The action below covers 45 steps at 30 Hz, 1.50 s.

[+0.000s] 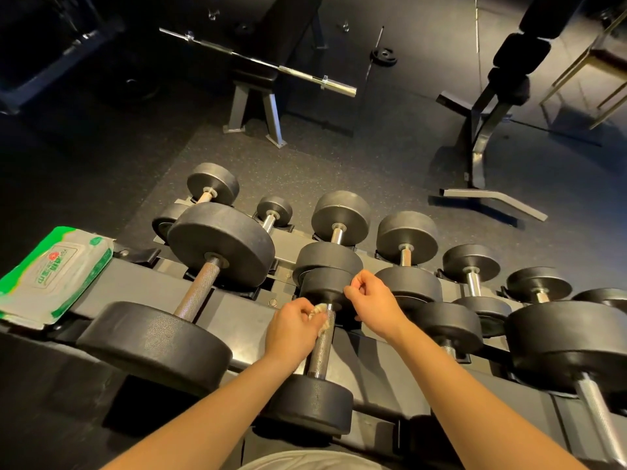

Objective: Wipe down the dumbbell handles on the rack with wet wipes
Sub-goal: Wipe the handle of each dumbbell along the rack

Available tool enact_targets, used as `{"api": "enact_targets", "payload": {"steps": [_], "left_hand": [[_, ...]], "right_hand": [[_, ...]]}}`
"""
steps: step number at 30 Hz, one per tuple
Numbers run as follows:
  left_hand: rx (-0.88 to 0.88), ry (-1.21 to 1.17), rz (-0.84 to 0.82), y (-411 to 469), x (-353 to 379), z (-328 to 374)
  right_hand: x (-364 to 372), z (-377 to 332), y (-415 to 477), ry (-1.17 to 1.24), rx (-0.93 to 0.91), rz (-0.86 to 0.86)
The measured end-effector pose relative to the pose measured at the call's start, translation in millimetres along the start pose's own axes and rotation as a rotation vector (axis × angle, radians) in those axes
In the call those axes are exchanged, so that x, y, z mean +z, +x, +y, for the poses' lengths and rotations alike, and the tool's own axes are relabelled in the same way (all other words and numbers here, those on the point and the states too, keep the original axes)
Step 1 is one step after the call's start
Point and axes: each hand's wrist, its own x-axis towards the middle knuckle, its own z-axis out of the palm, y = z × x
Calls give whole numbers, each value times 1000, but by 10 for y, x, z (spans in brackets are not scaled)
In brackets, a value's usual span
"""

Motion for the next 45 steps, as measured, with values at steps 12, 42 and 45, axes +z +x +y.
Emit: {"api": "enact_targets", "payload": {"steps": [12,42,45], "left_hand": [[-93,346,-531,-121,-285,-53],[-47,365,851,-1075,-1722,-40],[-225,143,856,-840,-1741,-221]], "right_hand": [[1,109,-106,49,-30,20],[1070,-1109,-257,119,-648,-387],[1384,-1270,-142,110,-688,-463]]}}
